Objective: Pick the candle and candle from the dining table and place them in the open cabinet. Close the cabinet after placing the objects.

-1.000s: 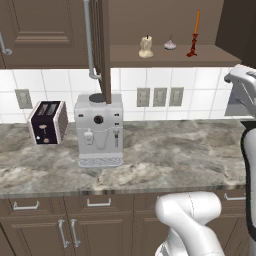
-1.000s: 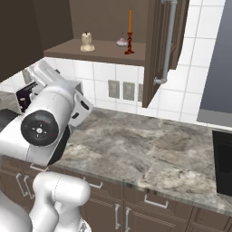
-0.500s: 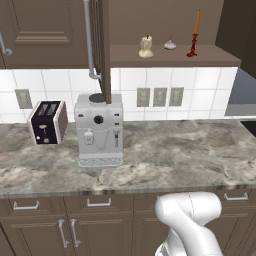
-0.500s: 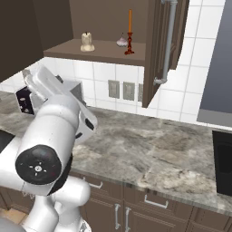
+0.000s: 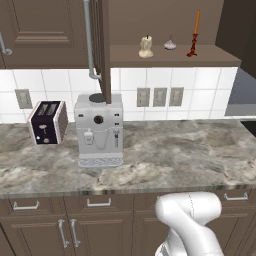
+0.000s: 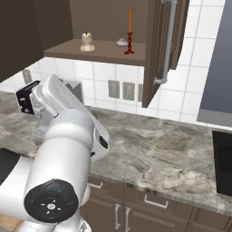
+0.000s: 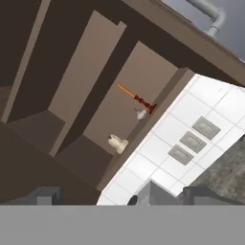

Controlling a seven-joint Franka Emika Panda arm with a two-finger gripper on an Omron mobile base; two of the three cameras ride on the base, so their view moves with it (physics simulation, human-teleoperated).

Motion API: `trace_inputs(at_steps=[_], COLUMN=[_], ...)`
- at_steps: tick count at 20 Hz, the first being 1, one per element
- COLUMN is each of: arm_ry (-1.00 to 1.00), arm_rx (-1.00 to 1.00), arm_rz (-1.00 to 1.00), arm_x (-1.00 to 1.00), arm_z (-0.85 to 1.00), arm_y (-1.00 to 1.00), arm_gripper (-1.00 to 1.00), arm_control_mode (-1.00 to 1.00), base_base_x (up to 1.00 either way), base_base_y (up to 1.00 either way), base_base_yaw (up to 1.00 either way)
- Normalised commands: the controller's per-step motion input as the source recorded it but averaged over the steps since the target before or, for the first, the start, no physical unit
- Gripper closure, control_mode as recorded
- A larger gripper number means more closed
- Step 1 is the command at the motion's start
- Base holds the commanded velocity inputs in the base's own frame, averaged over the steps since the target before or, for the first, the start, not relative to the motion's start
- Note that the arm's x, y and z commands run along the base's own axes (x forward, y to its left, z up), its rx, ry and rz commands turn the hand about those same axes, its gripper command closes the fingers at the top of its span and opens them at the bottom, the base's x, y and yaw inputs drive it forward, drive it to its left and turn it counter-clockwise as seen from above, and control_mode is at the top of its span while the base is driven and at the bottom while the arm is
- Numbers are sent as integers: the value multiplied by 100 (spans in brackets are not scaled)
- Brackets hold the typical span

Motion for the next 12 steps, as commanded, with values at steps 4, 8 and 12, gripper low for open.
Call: trace_inputs(at_steps=[4, 8, 12], arm_ry=[-2, -3, -4], arm_rx=[4, 6, 12], arm_rz=[0, 0, 0], arm_x=[-5, 0, 6], arm_z=[0, 0, 0], arm_y=[-44, -49, -51], arm_gripper=[-100, -100, -100], arm_control_mode=[-100, -100, -100], base_base_x=[0, 0, 0], base_base_y=[0, 0, 0], base_base_yaw=[0, 0, 0])
